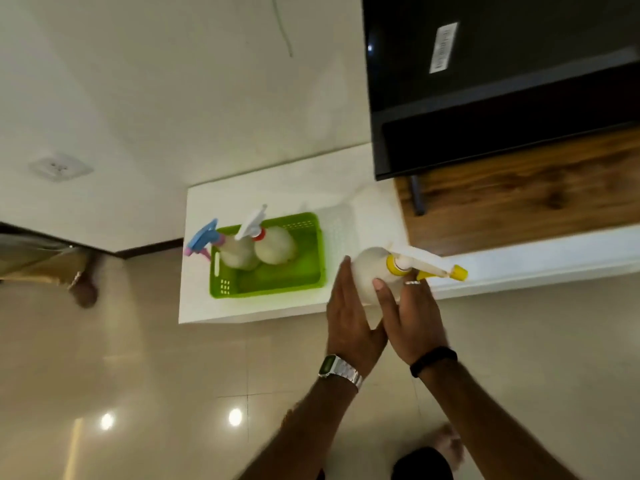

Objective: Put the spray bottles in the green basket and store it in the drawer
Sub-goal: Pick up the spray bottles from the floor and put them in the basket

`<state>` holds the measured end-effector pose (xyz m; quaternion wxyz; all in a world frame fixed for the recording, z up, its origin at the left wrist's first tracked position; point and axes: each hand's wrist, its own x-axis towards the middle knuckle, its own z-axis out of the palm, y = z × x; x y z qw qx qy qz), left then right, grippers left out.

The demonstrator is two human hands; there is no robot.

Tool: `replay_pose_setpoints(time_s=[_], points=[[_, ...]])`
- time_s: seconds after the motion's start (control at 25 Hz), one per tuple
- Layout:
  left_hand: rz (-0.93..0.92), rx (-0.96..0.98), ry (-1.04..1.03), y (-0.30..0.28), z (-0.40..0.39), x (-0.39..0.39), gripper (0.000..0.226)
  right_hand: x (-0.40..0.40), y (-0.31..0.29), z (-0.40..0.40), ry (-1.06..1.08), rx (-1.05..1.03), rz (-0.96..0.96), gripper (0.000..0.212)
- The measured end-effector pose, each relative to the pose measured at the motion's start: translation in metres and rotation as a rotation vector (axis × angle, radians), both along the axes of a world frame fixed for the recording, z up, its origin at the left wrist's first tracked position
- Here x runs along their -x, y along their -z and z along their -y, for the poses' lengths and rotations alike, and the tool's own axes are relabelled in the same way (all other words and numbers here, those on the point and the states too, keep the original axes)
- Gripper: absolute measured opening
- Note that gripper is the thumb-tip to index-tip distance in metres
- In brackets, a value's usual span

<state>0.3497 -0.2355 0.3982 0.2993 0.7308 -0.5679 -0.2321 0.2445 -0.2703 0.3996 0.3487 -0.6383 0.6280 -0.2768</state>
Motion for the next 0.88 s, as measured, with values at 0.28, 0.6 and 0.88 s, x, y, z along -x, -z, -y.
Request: replay_pose_setpoints(time_s=[0.28,0.6,0.88], points=[[0.183,-0.186,-0.005,0.027,-0.057,-0.155,0.09,-0.144,0.004,0.011,-0.066,0.067,0.007,0.057],[0.347,-0.271,0.247,0.051,-0.052,-0.245,0.08,-0.193,0.053,0.02,0.028,0.034,-0.178,0.05],[0.398,-0.228,0.393,0.071,-0.044,-0.263,0.077,-0.21,0.091,0.005,0.221,-0.029,-0.398,0.056]])
